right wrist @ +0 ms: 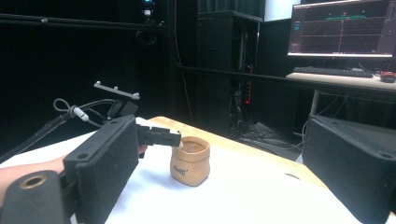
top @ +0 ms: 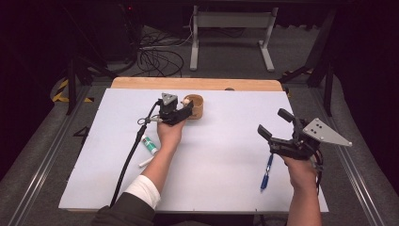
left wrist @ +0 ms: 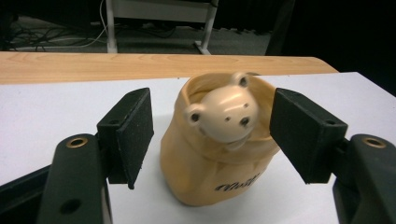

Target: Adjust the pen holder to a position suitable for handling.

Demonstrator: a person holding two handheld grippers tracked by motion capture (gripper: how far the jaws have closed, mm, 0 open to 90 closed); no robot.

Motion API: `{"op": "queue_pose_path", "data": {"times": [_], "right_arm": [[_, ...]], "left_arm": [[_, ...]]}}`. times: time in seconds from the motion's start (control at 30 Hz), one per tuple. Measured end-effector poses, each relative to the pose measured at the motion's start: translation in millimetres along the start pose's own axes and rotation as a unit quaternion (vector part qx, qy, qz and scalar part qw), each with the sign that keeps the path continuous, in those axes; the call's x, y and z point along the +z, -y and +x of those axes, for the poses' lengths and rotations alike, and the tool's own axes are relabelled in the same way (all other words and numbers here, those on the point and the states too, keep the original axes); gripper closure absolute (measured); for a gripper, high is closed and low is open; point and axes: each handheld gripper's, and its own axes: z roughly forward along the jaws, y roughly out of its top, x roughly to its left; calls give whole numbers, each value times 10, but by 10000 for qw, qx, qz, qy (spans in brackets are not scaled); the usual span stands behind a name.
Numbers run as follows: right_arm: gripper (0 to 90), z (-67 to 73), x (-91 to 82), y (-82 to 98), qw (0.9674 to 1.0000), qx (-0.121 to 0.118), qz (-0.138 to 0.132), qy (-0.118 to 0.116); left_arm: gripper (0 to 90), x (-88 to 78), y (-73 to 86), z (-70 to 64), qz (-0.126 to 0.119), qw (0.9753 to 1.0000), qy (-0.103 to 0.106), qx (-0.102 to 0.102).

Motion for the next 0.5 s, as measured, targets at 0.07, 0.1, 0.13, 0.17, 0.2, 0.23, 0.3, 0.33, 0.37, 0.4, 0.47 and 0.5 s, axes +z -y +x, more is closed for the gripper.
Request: {"op": "queue_pose_path", "data": {"times": [0.07,0.1,0.13,0.17,0.2,0.23,0.3,0.33,0.37,0.4,0.47,0.5], "right_arm": [[117,-1,-4,0,10000,18,5,6],[117,-4,-5,1,10000,13,6,12],[117,-6,-6,1,10000,21,1,14],[117,-8,-7,1,10000,24,-3,9],[117,-10,-8,1,10000,23,-7,15],[117,-12,-9,1,10000,23,-11,17],[117,-14,-10,0,10000,23,-16,12],[117,-15,-11,0,10000,25,-18,10],[117,-16,-10,1,10000,29,-20,6],[117,-16,-10,1,10000,30,-18,8],[117,-17,-10,2,10000,29,-18,6],[117,-18,-11,2,10000,28,-24,5]], "left_arm": [[328,14,-23,-21,3,10000,-4,-56],[334,26,-31,-27,0,9999,-14,-106],[343,33,-36,-29,20,9999,-35,-114],[345,45,-39,-34,37,9999,-56,-132],[351,55,-40,-41,53,9999,-63,-147],[363,65,-41,-50,66,9998,-74,-161],[383,86,-42,-65,109,9998,-87,-171],[392,99,-41,-71,126,9997,-97,-203],[401,109,-39,-73,158,9996,-117,-220],[403,120,-34,-72,185,9994,-112,-258],[403,143,-22,-71,248,9990,-153,-332],[406,154,-16,-65,294,9988,-166,-346]]}}
